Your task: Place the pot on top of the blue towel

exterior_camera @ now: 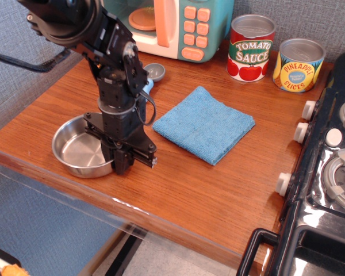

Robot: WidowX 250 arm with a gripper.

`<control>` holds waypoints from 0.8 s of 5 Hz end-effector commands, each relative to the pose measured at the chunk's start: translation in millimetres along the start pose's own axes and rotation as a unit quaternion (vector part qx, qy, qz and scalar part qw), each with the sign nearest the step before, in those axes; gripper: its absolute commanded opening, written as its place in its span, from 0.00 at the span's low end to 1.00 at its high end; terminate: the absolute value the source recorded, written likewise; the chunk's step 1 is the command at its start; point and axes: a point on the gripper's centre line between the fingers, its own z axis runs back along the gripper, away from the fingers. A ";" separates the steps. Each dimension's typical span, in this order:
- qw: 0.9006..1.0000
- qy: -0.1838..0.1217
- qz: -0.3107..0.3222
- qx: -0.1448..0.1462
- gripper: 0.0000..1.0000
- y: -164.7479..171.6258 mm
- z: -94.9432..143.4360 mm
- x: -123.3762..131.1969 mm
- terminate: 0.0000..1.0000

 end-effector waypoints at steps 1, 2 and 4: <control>0.992 -0.059 0.111 -0.019 0.00 -16.3 66.1 23.0 0.00; 0.992 -0.057 0.113 -0.026 0.00 -42.2 67.7 46.2 0.00; 0.996 -0.065 0.065 0.000 0.00 -91.1 55.1 90.3 0.00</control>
